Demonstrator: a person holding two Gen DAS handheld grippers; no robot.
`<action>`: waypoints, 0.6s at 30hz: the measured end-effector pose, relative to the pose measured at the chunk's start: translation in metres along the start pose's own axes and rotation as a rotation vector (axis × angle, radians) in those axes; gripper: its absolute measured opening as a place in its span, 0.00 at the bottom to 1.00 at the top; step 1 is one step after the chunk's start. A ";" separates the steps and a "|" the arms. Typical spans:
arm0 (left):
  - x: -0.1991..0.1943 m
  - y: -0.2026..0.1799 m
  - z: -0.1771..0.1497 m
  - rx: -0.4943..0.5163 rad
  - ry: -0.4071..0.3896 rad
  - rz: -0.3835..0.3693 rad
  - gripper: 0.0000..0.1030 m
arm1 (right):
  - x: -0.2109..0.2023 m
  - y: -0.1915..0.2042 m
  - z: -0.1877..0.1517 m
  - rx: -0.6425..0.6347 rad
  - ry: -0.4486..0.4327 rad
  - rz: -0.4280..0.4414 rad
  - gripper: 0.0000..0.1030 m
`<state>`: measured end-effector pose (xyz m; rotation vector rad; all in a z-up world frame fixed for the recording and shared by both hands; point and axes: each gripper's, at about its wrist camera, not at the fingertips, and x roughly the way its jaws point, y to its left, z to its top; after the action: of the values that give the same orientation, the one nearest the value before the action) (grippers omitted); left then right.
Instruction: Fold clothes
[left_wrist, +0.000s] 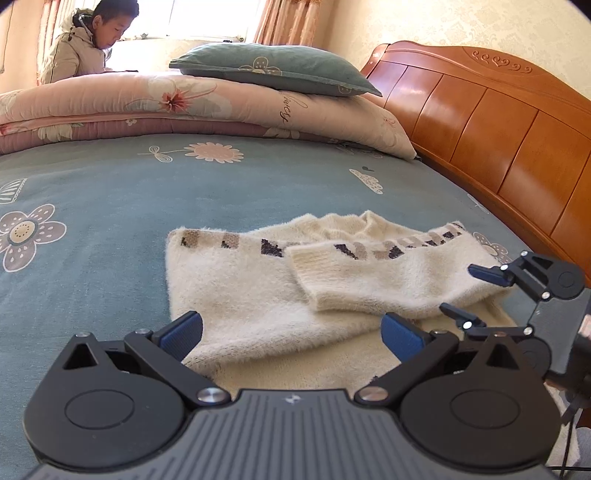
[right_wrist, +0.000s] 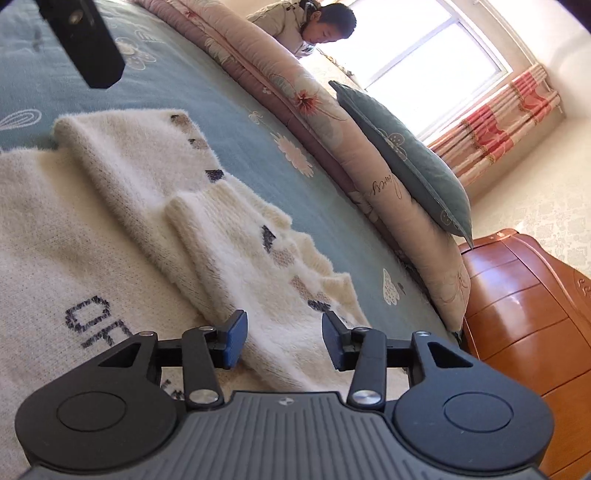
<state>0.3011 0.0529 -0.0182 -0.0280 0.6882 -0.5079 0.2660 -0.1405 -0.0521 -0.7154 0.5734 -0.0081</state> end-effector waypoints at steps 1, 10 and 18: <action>0.003 -0.003 -0.002 0.014 0.002 -0.002 0.99 | -0.011 -0.016 -0.009 0.077 0.017 -0.010 0.57; 0.039 -0.065 -0.004 0.122 0.102 -0.088 0.99 | -0.018 -0.136 -0.119 0.668 0.315 0.051 0.69; 0.089 -0.125 0.047 0.127 0.216 -0.213 0.99 | 0.036 -0.162 -0.158 0.857 0.300 0.143 0.74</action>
<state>0.3339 -0.1042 -0.0118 0.0748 0.8682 -0.7659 0.2473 -0.3688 -0.0655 0.1677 0.8255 -0.2192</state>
